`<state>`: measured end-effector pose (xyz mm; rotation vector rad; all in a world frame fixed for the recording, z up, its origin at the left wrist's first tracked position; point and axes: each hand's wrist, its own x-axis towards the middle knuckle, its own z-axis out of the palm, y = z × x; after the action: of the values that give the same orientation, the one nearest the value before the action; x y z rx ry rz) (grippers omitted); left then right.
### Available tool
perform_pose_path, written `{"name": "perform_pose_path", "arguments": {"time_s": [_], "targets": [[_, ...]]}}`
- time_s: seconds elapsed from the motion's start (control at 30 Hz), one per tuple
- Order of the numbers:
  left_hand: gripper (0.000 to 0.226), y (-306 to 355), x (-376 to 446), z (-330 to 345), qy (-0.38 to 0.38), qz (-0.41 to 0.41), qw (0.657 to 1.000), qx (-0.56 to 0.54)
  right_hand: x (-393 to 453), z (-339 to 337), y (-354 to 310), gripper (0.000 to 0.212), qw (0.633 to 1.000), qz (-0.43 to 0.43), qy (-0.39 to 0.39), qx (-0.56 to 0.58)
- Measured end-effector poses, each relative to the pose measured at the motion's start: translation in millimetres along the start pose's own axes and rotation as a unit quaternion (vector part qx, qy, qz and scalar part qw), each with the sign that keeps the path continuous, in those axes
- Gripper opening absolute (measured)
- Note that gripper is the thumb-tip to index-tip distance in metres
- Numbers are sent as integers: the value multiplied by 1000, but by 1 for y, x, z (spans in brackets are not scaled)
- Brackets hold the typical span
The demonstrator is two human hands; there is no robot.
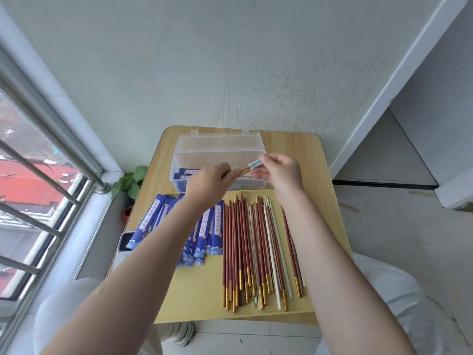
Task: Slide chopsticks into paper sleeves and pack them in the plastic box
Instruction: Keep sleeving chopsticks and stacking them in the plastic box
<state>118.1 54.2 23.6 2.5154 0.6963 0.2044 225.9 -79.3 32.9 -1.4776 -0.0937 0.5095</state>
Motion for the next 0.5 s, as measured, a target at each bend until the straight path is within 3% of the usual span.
{"name": "perform_pose_path", "arguments": {"time_s": [0.17, 0.27, 0.4, 0.5], "targets": [[43, -13, 32, 2, 100, 43, 993, 46, 31, -1, -1, 7, 990, 12, 100, 102], [47, -32, 36, 6, 68, 0, 995, 75, 47, 6, 7, 13, 986, 29, 130, 97], [47, -51, 30, 19, -4, -61, 994, 85, 56, 25, 17, 12, 994, 86, 67, -6], [46, -56, 28, 25, -6, -68, 993, 93, 60, 25, 20, 16, 981, 44, 34, -188]]}}
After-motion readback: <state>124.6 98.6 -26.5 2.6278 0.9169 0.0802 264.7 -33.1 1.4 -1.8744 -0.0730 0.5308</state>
